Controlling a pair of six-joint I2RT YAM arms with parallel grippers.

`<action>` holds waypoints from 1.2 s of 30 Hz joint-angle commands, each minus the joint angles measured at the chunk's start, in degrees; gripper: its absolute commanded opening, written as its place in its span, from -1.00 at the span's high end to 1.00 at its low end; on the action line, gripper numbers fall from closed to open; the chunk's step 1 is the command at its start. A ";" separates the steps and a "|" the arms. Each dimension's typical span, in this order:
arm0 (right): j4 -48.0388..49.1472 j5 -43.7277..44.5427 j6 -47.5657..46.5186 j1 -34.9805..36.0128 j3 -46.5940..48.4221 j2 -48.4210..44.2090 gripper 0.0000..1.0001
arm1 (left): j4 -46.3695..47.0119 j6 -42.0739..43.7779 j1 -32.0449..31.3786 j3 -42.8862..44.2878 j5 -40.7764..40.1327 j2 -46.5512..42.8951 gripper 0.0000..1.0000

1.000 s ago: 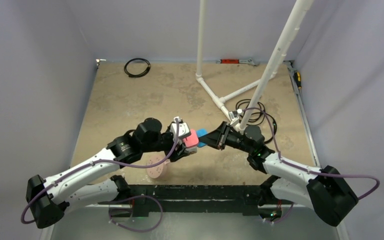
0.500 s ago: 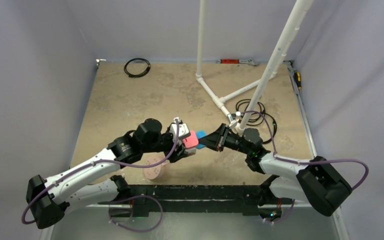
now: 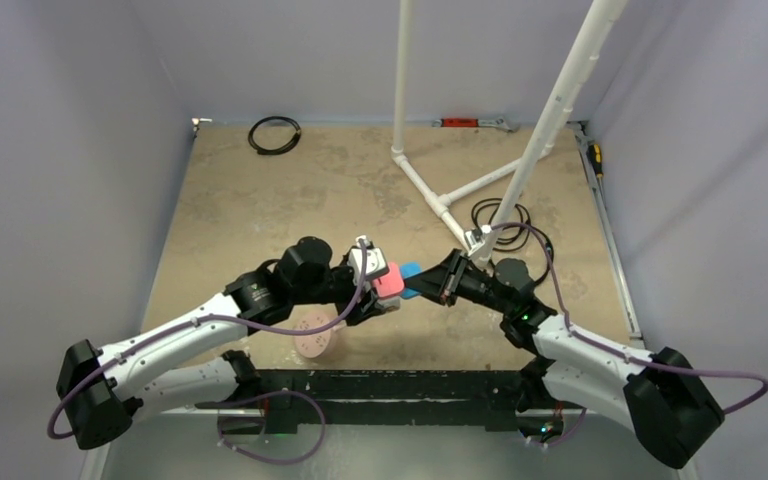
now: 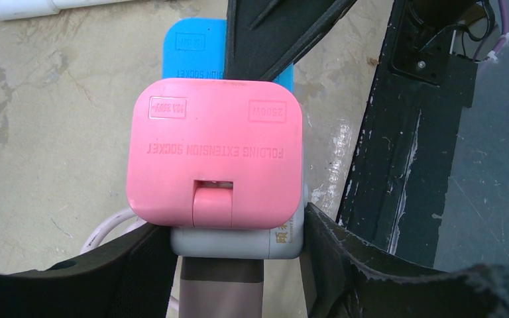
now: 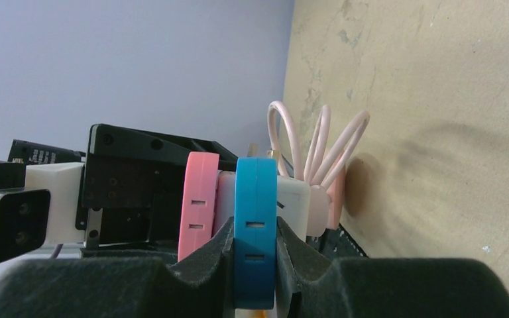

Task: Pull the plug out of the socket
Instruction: Remove the plug from the socket.

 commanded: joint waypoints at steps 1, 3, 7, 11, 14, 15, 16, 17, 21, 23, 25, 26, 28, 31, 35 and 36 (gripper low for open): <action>0.06 -0.75 -0.74 -0.12 2.91 -4.10 1.00 | 1.02 0.58 -0.02 2.54 -5.32 0.97 1.00; -0.42 -0.46 -0.57 -0.18 3.20 -4.74 1.00 | 0.81 0.84 -0.62 2.65 -5.66 1.33 1.00; -0.76 -0.25 -0.64 -0.11 3.49 -5.39 1.00 | 0.65 1.31 -1.57 2.56 -6.89 1.55 1.00; -1.81 0.49 -1.09 -0.11 3.32 -5.58 1.00 | 0.52 1.48 -1.88 2.59 -6.41 1.31 1.00; -3.02 1.80 -2.08 -0.18 2.74 -5.14 1.00 | 0.98 1.19 -1.81 2.43 -5.19 0.08 1.00; -3.39 2.23 -2.57 -0.15 2.48 -4.69 1.00 | 1.20 1.09 -1.82 2.39 -4.69 -0.66 1.00; -3.88 2.66 -3.11 -0.19 2.27 -4.17 1.00 | 1.48 0.80 -1.78 2.27 -4.36 -1.39 1.00; -4.14 2.98 -3.63 -0.15 1.92 -3.58 1.00 | 1.81 0.60 -1.78 2.17 -4.32 -2.02 1.00; -2.77 3.59 -4.23 -0.15 0.00 -0.86 1.00 | 2.30 0.01 -1.69 1.77 -5.22 -3.24 1.00; -1.68 3.80 -4.14 -0.19 -0.83 -0.14 1.00 | 2.38 -0.04 -1.62 1.86 -5.04 -3.22 1.00; -0.28 3.63 -3.59 -0.19 -1.36 0.21 1.00 | 2.39 0.01 -1.60 1.79 -4.90 -2.86 1.00; -0.04 3.61 -3.44 -0.19 -1.37 0.22 1.00 | 2.32 0.02 -1.60 1.82 -4.73 -2.59 1.00; 0.21 3.39 -3.22 -0.19 -1.04 0.16 1.00 | 2.22 -0.02 -1.60 1.86 -4.24 -2.18 1.00; 0.21 2.66 -3.04 -0.17 0.02 0.05 1.00 | 2.42 0.03 -1.60 1.74 -3.79 -2.15 1.00; 2.52 0.94 -0.79 -0.24 0.91 -0.60 1.00 | 2.17 0.57 -1.75 1.61 -4.62 -0.50 1.00; 2.93 0.55 -0.28 -0.26 1.23 -0.90 1.00 | 1.76 0.75 -1.77 1.79 -5.14 0.16 1.00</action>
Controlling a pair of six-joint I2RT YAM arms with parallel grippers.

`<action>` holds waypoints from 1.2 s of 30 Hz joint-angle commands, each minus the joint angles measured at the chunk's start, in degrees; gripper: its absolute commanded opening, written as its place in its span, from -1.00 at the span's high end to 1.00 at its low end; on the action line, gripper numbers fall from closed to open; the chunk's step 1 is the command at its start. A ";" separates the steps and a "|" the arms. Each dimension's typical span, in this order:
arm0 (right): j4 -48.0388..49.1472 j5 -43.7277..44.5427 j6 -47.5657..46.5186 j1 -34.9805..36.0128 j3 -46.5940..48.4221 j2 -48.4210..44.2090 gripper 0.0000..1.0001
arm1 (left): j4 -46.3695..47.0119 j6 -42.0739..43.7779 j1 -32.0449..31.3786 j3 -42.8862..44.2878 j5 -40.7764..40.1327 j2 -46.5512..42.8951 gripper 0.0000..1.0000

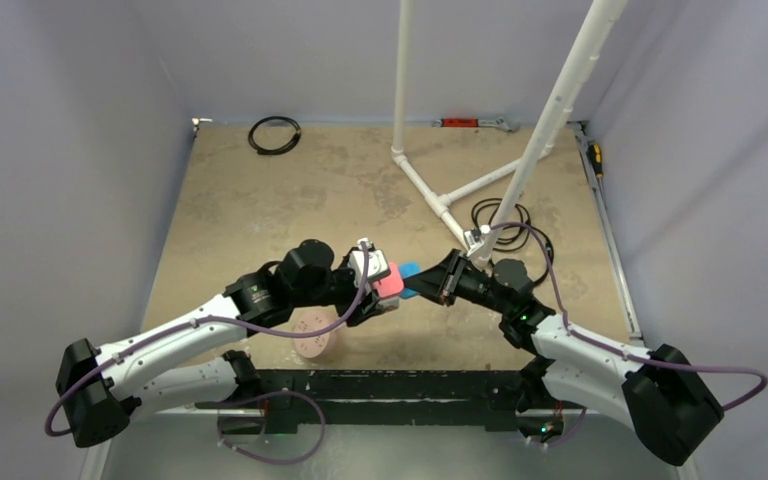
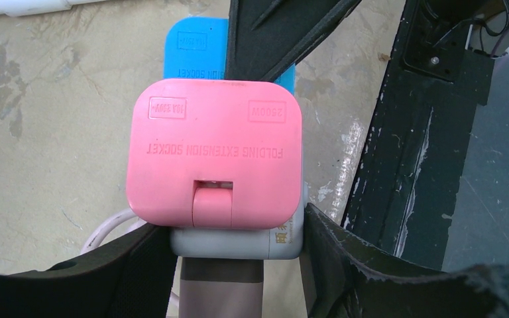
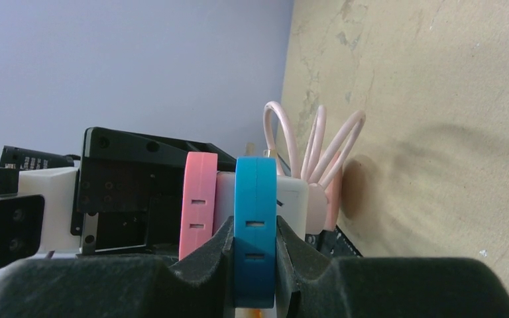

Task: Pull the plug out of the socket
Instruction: Remove the plug from the socket.

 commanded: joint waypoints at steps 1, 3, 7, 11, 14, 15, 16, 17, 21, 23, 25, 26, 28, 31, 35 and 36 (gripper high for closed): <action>2.97 -0.86 0.98 -0.65 1.75 -1.14 1.00 | 2.27 0.63 0.30 1.54 -2.80 1.07 1.00; 1.66 -0.81 0.84 -0.62 2.77 -2.22 1.00 | 1.79 0.75 0.26 1.86 -3.89 1.51 1.00; -6.03 1.22 -3.17 -0.79 5.17 -4.83 1.00 | 1.81 0.77 0.26 1.54 -4.55 0.43 1.00; -8.62 1.20 -4.00 -1.56 5.81 -6.93 1.00 | 1.90 0.86 0.26 1.44 -4.16 0.35 1.00; -9.66 1.33 -4.17 -1.72 6.65 -8.10 1.00 | 1.59 1.03 0.26 1.76 -4.68 1.32 1.00; -10.10 1.39 -4.36 -1.73 7.00 -8.53 1.00 | 1.48 1.11 0.26 1.86 -4.68 1.48 1.00; -10.72 1.54 -4.70 -1.77 7.23 -8.76 1.00 | 1.46 1.12 0.26 1.81 -4.79 1.41 1.00; -11.51 1.79 -5.16 -1.81 7.62 -9.08 1.00 | 1.46 1.12 0.26 1.73 -4.90 1.26 1.00; -14.17 2.85 -6.85 -1.90 8.32 -9.77 1.00 | 1.54 0.96 0.26 1.71 -4.50 0.56 1.00; -14.24 2.93 -7.08 -1.90 8.09 -9.73 1.00 | 1.76 0.87 0.26 1.63 -3.41 0.23 1.00; -13.91 2.93 -7.11 -1.85 7.75 -9.50 1.00 | 2.04 0.73 0.26 1.62 -2.31 -0.03 1.00; -13.71 3.00 -7.16 -1.90 7.51 -9.32 1.00 | 2.19 0.58 0.26 1.62 -1.64 -0.27 1.00; -13.38 3.29 -7.44 -1.86 6.94 -8.85 1.00 | 2.54 0.36 0.26 1.53 -0.87 -0.87 1.00; -13.13 3.94 -7.80 -1.99 5.98 -7.86 1.00 | 2.99 0.11 0.39 1.46 0.31 -2.22 1.00; -10.62 3.89 -7.05 -1.95 4.02 -5.81 1.00 | 3.98 -0.48 1.24 1.15 1.29 -4.17 1.00; -9.49 3.57 -6.54 -1.99 3.45 -5.34 1.00 | 4.20 -0.67 1.64 1.03 1.49 -4.38 1.00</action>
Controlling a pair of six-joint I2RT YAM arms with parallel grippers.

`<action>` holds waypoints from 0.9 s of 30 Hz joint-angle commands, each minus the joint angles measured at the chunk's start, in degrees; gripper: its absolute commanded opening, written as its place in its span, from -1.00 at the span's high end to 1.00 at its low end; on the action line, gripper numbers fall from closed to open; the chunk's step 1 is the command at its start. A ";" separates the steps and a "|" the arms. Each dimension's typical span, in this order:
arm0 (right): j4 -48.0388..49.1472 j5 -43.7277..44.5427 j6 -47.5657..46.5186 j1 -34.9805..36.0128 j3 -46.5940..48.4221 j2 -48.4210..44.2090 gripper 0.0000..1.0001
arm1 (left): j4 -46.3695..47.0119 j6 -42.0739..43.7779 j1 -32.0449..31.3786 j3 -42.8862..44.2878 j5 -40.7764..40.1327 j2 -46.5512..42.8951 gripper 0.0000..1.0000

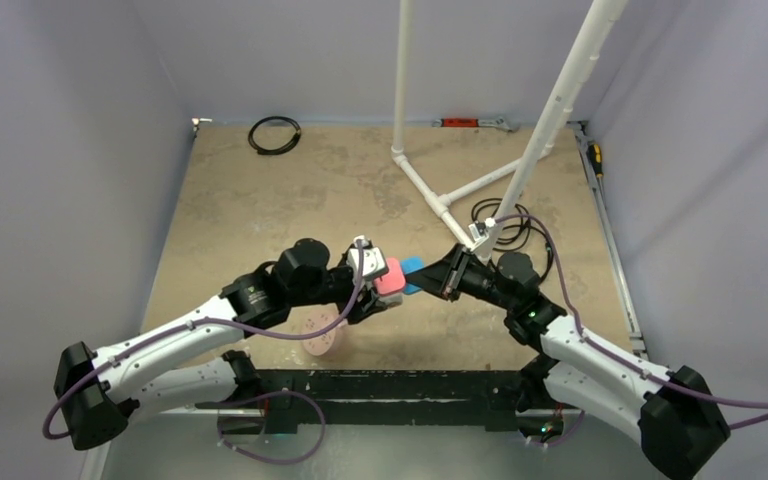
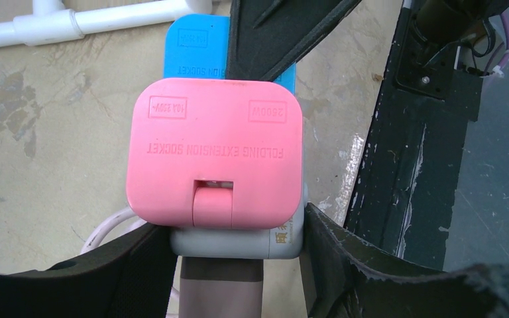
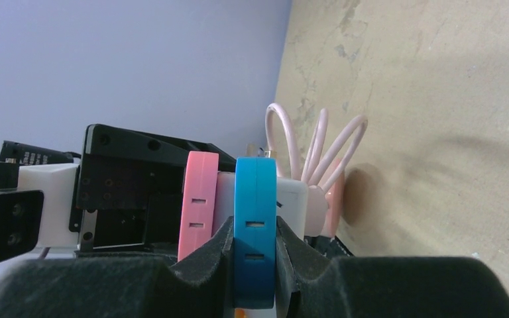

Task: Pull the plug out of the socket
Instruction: Remove the plug from the socket.

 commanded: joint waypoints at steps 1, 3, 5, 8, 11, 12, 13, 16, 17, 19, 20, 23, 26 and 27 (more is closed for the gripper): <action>5.86 2.16 -0.52 -0.98 -1.97 1.82 1.00 | 1.78 -0.81 2.12 0.91 1.20 -4.29 1.00; 7.11 1.69 0.17 -1.05 -2.54 2.34 1.00 | 2.01 -1.07 2.69 0.81 1.99 -4.25 1.00; 7.65 1.40 0.45 -1.09 -2.45 2.47 1.00 | 1.93 -1.18 3.00 0.89 2.45 -4.01 1.00; 7.19 1.44 0.41 -1.17 -1.87 2.30 1.00 | 1.91 -1.18 3.02 0.91 2.76 -3.90 1.00; 6.36 1.36 0.28 -1.17 -1.16 1.66 1.00 | 1.94 -1.01 3.02 0.50 1.56 -3.30 1.00; 6.03 1.23 0.35 -1.18 -0.83 1.16 1.00 | 1.53 -0.69 2.91 0.57 0.69 -2.69 1.00; 5.70 1.14 0.29 -1.24 -0.37 0.76 1.00 | 0.95 -0.42 2.87 0.88 0.29 -1.82 1.00; 3.70 1.17 -0.74 -1.27 1.76 -0.23 1.00 | 0.34 0.06 2.29 1.33 -0.34 -0.06 1.00; 2.45 1.22 -1.34 -1.27 3.23 -0.35 1.00 | 0.50 0.08 2.20 1.21 -0.29 -0.03 1.00; 0.57 1.39 -2.63 -1.27 5.28 -0.36 1.00 | 0.68 0.13 2.07 1.00 -0.46 0.11 1.00; -0.23 1.48 -3.26 -1.27 6.23 -0.30 1.00 | 0.62 0.12 2.05 0.98 -0.70 0.26 1.00; -3.41 2.38 -5.77 -1.27 8.98 -0.11 1.00 | 0.21 0.31 1.84 1.23 -1.88 1.03 1.00; -7.01 3.50 -8.54 -1.27 11.01 -0.22 1.00 | 0.15 0.31 1.79 1.33 -2.16 1.51 1.00; -7.82 3.88 -9.14 -1.27 11.32 -0.46 1.00 | 0.09 0.31 1.77 1.38 -2.33 1.63 1.00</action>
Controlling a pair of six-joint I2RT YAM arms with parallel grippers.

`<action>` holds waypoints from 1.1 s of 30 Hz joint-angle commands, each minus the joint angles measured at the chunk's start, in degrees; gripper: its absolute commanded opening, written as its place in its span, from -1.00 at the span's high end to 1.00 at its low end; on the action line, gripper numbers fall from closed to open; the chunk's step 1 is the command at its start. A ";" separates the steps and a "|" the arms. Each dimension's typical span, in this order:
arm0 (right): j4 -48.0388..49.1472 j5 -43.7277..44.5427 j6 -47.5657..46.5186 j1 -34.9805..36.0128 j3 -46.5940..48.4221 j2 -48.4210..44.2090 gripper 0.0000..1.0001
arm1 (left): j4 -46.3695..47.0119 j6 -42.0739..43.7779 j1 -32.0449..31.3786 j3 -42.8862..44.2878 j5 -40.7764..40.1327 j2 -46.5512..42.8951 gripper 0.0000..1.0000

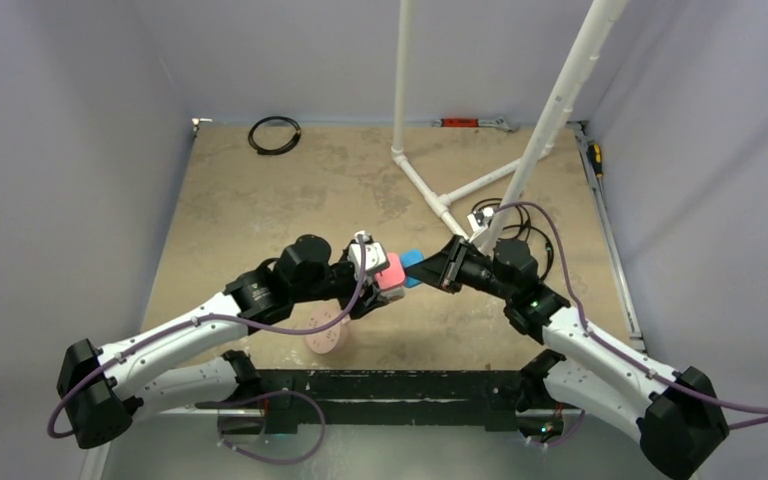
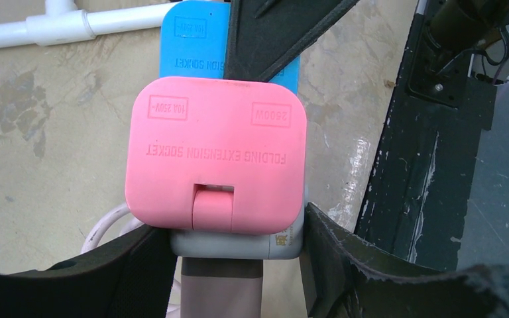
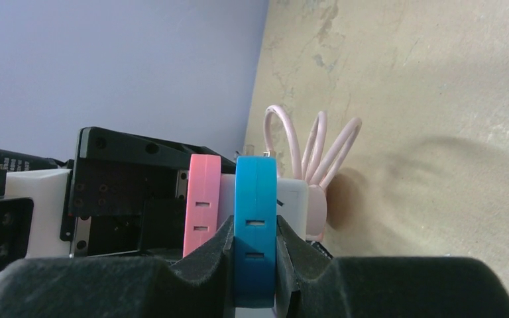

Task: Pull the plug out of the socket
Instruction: Remove the plug from the socket.

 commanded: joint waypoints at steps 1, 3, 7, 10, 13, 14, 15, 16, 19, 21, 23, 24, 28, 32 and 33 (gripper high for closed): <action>-0.79 3.92 -5.22 -0.81 5.48 -2.01 1.00 | -1.36 0.25 0.13 1.50 -2.87 0.67 1.00; -1.50 4.47 -5.39 -0.79 5.32 -2.43 1.00 | -1.38 0.25 0.12 1.60 -2.87 0.41 1.00; -1.53 5.15 -5.38 -0.81 3.67 -2.44 1.00 | -1.05 0.07 0.13 1.42 -2.57 -0.23 1.00; 0.31 5.15 -4.85 -0.80 1.54 -1.69 1.00 | -0.45 -0.10 0.13 1.25 -1.04 -0.86 1.00; 2.20 4.82 -4.12 -0.95 -0.74 -0.33 1.00 | 0.09 -0.32 0.20 1.00 0.08 -1.78 1.00; 3.03 4.60 -3.71 -0.96 -1.52 0.19 1.00 | 0.11 -0.43 0.21 0.91 0.27 -2.00 1.00; 3.93 4.30 -3.23 -1.05 -2.32 0.65 1.00 | 0.16 -0.38 0.21 0.90 0.55 -2.24 1.00; 4.86 3.97 -2.71 -1.14 -3.19 1.05 1.00 | 0.18 -0.41 0.20 0.90 0.88 -2.44 1.00; 7.36 3.07 -1.34 -1.46 -5.13 1.96 1.00 | 0.30 -0.37 0.17 0.82 1.46 -2.99 1.00; 8.72 2.46 -0.52 -1.60 -5.88 2.24 1.00 | 0.47 -0.48 0.22 0.72 1.67 -3.09 1.00; 9.88 1.91 0.27 -1.69 -6.26 2.56 1.00 | 0.47 -0.47 0.22 0.72 1.80 -3.10 1.00; 10.35 1.62 0.53 -1.69 -6.15 2.64 1.00 | 0.47 -0.46 0.22 0.72 1.82 -3.10 1.00; 10.65 1.05 0.98 -1.69 -5.01 2.21 1.00 | 0.33 -0.47 0.15 0.75 1.20 -2.78 1.00; 9.46 1.10 1.25 -1.72 -3.49 0.67 1.00 | 0.03 -0.25 0.15 0.77 0.92 -2.25 1.00; 9.53 0.95 1.58 -1.73 -3.16 0.33 1.00 | -0.11 -0.25 0.09 0.72 0.35 -2.04 1.00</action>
